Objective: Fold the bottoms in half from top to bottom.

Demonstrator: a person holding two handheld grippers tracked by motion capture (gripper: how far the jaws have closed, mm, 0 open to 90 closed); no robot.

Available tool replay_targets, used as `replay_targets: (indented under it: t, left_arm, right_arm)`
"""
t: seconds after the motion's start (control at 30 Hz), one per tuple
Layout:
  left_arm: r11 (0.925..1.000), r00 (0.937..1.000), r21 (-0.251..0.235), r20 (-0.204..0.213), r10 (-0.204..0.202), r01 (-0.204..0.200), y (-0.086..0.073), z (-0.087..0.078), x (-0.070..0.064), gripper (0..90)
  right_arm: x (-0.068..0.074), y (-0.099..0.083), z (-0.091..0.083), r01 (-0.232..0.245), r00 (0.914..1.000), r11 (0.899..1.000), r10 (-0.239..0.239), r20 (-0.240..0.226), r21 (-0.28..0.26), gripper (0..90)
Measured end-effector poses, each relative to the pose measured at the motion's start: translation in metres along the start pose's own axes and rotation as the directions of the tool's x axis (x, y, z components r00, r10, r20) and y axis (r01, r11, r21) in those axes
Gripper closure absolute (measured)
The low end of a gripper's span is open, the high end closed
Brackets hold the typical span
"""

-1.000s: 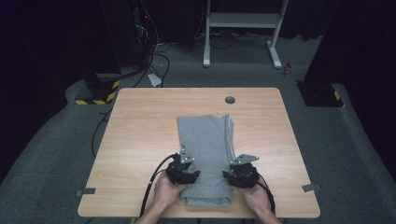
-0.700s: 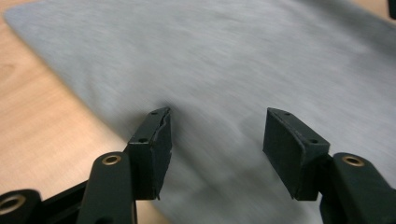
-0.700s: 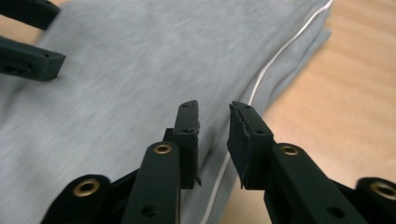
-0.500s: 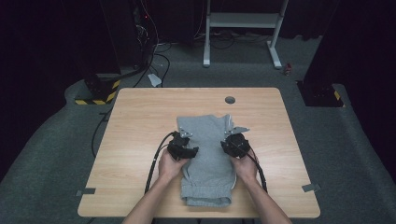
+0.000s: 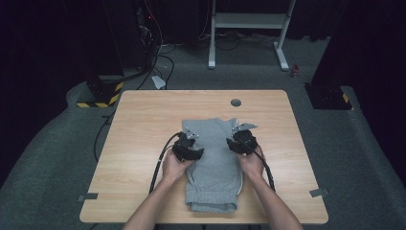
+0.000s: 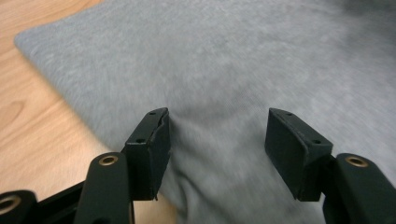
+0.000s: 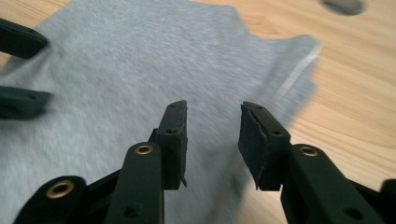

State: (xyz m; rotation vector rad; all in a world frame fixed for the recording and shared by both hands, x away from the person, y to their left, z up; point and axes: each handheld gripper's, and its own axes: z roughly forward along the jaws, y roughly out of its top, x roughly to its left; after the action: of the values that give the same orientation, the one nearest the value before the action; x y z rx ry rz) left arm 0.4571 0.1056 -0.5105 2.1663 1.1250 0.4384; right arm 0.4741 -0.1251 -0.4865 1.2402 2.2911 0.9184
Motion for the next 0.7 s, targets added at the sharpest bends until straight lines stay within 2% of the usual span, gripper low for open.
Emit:
replay_targets:
  t: [0.07, 0.13, 0.17, 0.2, 0.27, 0.3, 0.33, 0.37, 0.43, 0.47, 0.5, 0.53, 0.57, 0.6, 0.63, 0.7]
  left_arm:
    - [0.9994, 0.9992, 0.003, 0.022, -0.034, 0.034, 0.000, 0.002, 0.003, 39.9]
    - [0.9995, 0.9997, 0.018, 0.010, -0.024, 0.024, 0.000, 0.002, 0.005, 40.2]
    - [0.9995, 0.9999, 0.026, 0.004, -0.016, 0.016, 0.000, 0.001, 0.006, 40.0]
    - [0.9992, 0.9996, 0.031, 0.011, -0.025, 0.025, 0.000, 0.000, 0.008, 40.0]
    - [0.9990, 0.9994, 0.032, 0.011, -0.033, 0.033, 0.000, 0.000, 0.009, 40.2]
    - [0.9988, 0.9994, 0.036, 0.004, -0.034, 0.034, 0.001, 0.000, 0.008, 39.7]
    - [0.9987, 0.9995, 0.041, 0.004, -0.033, 0.032, 0.001, -0.001, 0.006, 39.7]
    - [0.9992, 0.9999, 0.037, 0.005, -0.015, 0.014, 0.002, -0.005, 0.004, 39.5]
    - [0.9995, 0.9998, 0.031, 0.016, -0.012, 0.012, 0.002, -0.008, 0.003, 39.1]
    - [0.9999, 0.9989, 0.012, 0.045, -0.011, 0.011, 0.000, -0.020, -0.002, 38.8]
    - [0.9998, 0.9981, 0.005, 0.059, -0.022, 0.021, -0.002, -0.025, -0.004, 38.6]
    - [0.9998, 0.9981, 0.005, 0.059, -0.022, 0.021, -0.002, -0.025, -0.004, 38.3]
    - [0.9996, 0.9970, 0.003, 0.072, -0.029, 0.029, -0.005, -0.029, -0.007, 38.3]
    - [0.9997, 0.9969, 0.003, 0.074, -0.026, 0.026, -0.007, -0.032, -0.010, 37.9]
    - [1.0000, 0.9977, 0.007, 0.067, -0.006, 0.006, -0.011, -0.037, -0.014, 37.7]
    - [0.9999, 0.9972, 0.015, 0.075, -0.002, 0.001, -0.020, -0.041, -0.019, 37.7]
  right_arm:
    - [-0.004, 0.002, 0.012, -0.011, 0.9999, 0.999, 0.011, 0.000, 0.036, 61.4]
    - [-0.016, -0.003, 0.023, -0.035, 0.9991, 0.996, 0.032, 0.025, 0.086, 62.6]
    - [-0.021, -0.006, 0.024, -0.048, 0.9988, 0.996, 0.047, 0.016, 0.081, 64.8]
    - [-0.027, -0.008, 0.022, -0.070, 0.9975, 0.995, 0.070, 0.008, 0.065, 64.6]
    - [-0.032, -0.008, 0.019, -0.077, 0.9958, 0.993, 0.072, 0.058, 0.091, 59.6]
    - [-0.036, -0.010, 0.015, -0.100, 0.9942, 0.992, 0.096, 0.049, 0.082, 58.0]
    - [-0.036, -0.010, 0.015, -0.100, 0.9942, 0.992, 0.096, 0.049, 0.082, 58.0]
    - [-0.031, -0.010, 0.007, -0.081, 0.9961, 0.995, 0.079, 0.040, 0.054, 57.5]
    - [-0.027, -0.009, 0.003, -0.066, 0.9970, 0.996, 0.064, 0.043, 0.052, 56.7]
    - [-0.014, -0.011, -0.009, -0.030, 0.9995, 0.999, 0.030, 0.009, 0.020, 54.4]
    - [-0.005, -0.014, -0.016, -0.005, 0.9998, 1.000, 0.005, -0.019, 0.018, 52.9]
    - [-0.005, -0.014, -0.016, -0.005, 0.9998, 1.000, 0.005, -0.019, 0.018, 52.9]
    - [0.002, -0.017, -0.020, 0.010, 0.9994, 1.000, -0.009, -0.032, 0.017, 51.2]
    - [0.008, -0.020, -0.024, 0.020, 0.9985, 1.000, -0.020, -0.052, 0.017, 49.8]
    - [0.011, -0.023, -0.027, 0.027, 0.9974, 1.000, -0.026, -0.067, 0.016, 48.7]
    - [0.021, -0.032, -0.033, 0.035, 0.9945, 0.999, -0.033, -0.100, 0.020, 46.2]
